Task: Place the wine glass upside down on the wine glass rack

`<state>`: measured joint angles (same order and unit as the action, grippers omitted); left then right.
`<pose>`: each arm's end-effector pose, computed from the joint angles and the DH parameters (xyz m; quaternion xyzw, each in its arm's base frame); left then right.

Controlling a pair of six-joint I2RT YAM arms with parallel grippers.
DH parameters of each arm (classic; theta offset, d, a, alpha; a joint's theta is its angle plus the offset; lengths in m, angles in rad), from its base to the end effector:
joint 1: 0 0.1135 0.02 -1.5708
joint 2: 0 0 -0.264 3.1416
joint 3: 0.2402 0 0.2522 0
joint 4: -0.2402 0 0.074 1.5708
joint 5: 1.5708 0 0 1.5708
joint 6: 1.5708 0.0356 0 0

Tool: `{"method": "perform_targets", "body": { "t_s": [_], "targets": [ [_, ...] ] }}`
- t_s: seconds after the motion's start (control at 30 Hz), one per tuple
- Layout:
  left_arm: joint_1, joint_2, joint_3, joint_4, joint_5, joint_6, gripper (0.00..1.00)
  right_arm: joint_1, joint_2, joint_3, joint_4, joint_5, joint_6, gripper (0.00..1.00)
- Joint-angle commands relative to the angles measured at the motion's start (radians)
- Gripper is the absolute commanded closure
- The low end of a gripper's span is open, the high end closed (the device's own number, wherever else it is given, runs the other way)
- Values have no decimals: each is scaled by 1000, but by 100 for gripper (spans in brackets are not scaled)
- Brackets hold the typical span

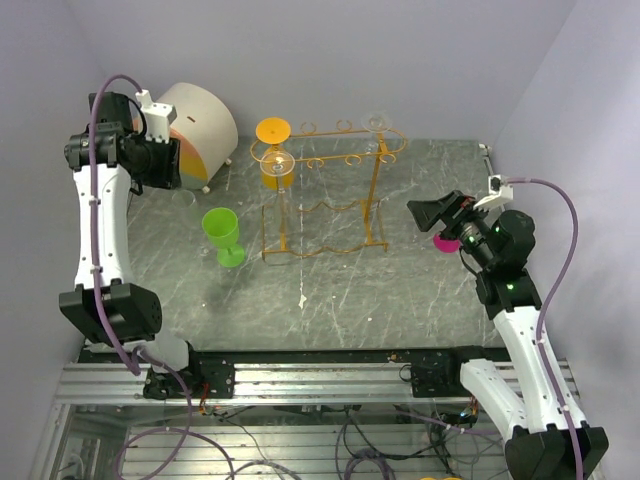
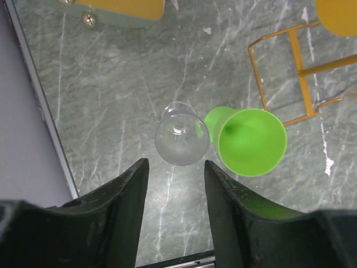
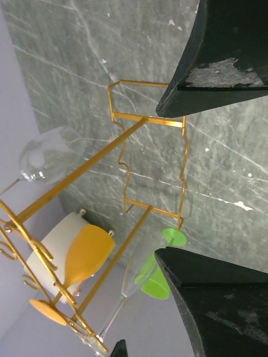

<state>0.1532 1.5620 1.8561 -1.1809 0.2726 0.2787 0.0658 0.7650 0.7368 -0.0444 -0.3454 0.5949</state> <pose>0.3011 0.0368 0.4220 0.1040 0.9287 -0.0538 0.3520 0.1821 0.0241 0.3416 0.0757 0.7269 0.3366 0.5938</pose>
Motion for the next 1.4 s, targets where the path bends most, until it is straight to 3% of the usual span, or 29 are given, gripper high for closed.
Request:
{"method": "perform_targets", "body": {
  "t_s": [0.0,0.07,0.13,0.93,1.2,1.37],
  "targets": [
    [-6,27,8,44,-45,-38,49,0,-14,28,-47,-24,2,0],
    [-5,41,-15,56,-63,-41,57,1,-31,19,-40,-26,7,0],
    [-5,56,-32,64,-63,-38,58,1,-39,19,-31,-33,12,0],
    [-5,118,-210,227,-99,-34,58,2,-26,44,-50,-69,2,0],
    [-6,124,-201,212,-105,-26,92,1,-19,39,-43,-75,5,0],
    [-5,83,-126,114,-87,-4,93,1,-23,53,-48,-105,0,0]
  ]
}}
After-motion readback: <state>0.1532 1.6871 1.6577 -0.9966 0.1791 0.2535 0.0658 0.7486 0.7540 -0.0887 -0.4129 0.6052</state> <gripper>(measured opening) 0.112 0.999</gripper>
